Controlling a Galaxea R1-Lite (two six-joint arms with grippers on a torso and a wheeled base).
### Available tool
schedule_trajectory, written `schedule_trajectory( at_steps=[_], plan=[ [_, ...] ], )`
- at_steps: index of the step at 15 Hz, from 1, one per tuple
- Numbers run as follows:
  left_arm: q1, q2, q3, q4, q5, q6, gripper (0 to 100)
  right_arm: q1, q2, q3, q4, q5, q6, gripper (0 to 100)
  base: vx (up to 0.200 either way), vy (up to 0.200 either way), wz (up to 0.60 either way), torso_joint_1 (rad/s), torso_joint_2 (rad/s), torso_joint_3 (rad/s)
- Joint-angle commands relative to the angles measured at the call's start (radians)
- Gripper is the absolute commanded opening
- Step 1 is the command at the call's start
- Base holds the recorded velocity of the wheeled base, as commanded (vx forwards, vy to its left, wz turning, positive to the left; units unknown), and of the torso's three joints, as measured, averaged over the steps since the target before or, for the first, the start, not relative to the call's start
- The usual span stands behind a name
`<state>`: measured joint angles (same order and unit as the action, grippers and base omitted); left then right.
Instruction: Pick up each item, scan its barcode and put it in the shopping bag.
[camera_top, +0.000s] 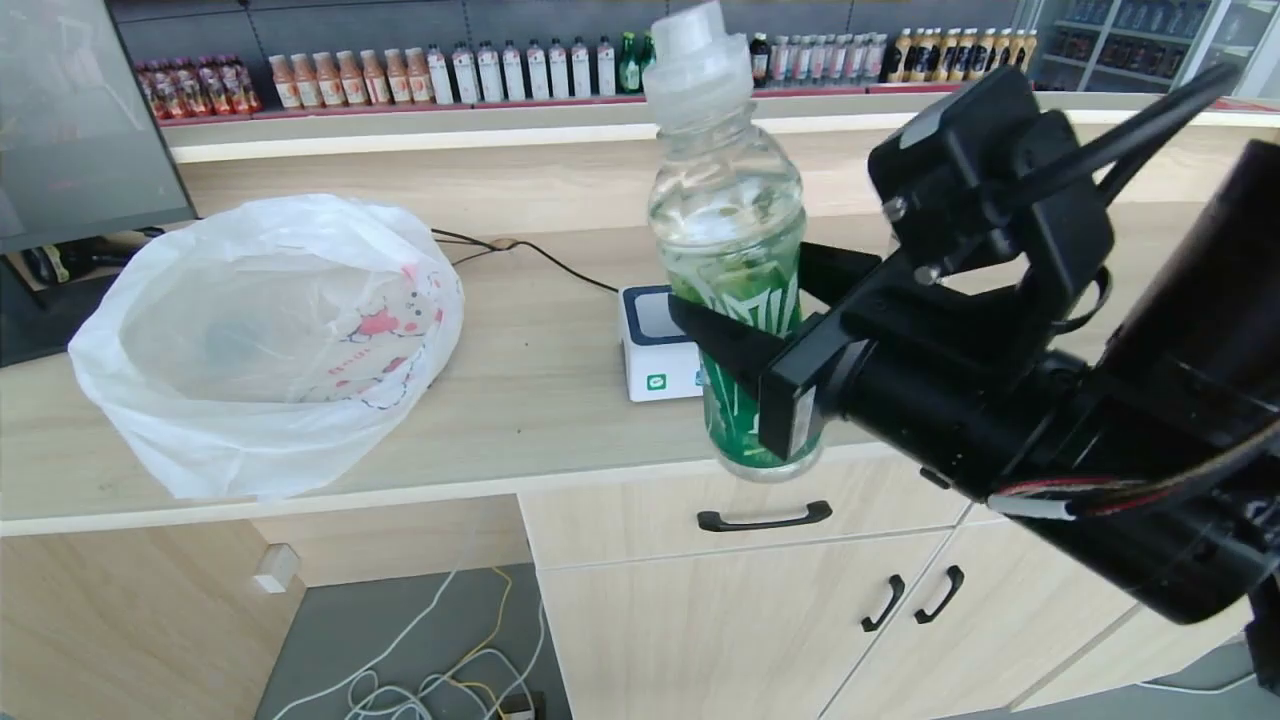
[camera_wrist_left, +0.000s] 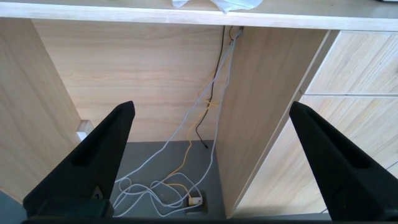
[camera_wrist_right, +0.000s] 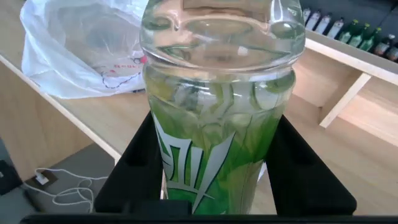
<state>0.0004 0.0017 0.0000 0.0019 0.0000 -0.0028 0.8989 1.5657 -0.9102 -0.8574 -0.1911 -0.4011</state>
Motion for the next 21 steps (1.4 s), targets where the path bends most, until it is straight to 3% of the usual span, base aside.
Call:
schedule_trajectory(
  at_steps=[1,3,4,5,7,9,14,16,21],
  plan=[
    [0.001,0.0,0.0,0.0,0.0,0.0,100,-0.04,-0.058,-0.007,0.009,0.016,0.004,0,0.0,0.0,0.0,0.0,0.0,0.0],
    [0.001,0.0,0.0,0.0,0.0,0.0,100,-0.086,-0.059,0.001,0.017,0.065,0.015,0,0.0,0.0,0.0,0.0,0.0,0.0],
    [0.001,0.0,0.0,0.0,0.0,0.0,100,-0.114,-0.056,-0.003,0.012,0.119,0.105,0,0.0,0.0,0.0,0.0,0.0,0.0],
    [0.001,0.0,0.0,0.0,0.0,0.0,100,-0.143,-0.053,0.007,0.011,0.117,0.223,0,0.0,0.0,0.0,0.0,0.0,0.0],
    [0.001,0.0,0.0,0.0,0.0,0.0,100,-0.209,-0.024,-0.033,0.011,0.127,0.28,0,0.0,0.0,0.0,0.0,0.0,0.0],
    [0.001,0.0,0.0,0.0,0.0,0.0,100,-0.213,0.007,-0.076,0.009,0.127,0.344,0,0.0,0.0,0.0,0.0,0.0,0.0],
    [0.001,0.0,0.0,0.0,0.0,0.0,100,-0.215,0.03,-0.078,-0.015,0.07,0.357,0,0.0,0.0,0.0,0.0,0.0,0.0],
    [0.0,0.0,0.0,0.0,0.0,0.0,100,-0.216,0.033,-0.012,-0.058,0.019,0.36,0,0.0,0.0,0.0,0.0,0.0,0.0],
    [0.0,0.0,0.0,0.0,0.0,0.0,100,-0.216,0.112,0.059,-0.27,-0.059,0.352,0,0.0,0.0,0.0,0.0,0.0,0.0]
  ],
)
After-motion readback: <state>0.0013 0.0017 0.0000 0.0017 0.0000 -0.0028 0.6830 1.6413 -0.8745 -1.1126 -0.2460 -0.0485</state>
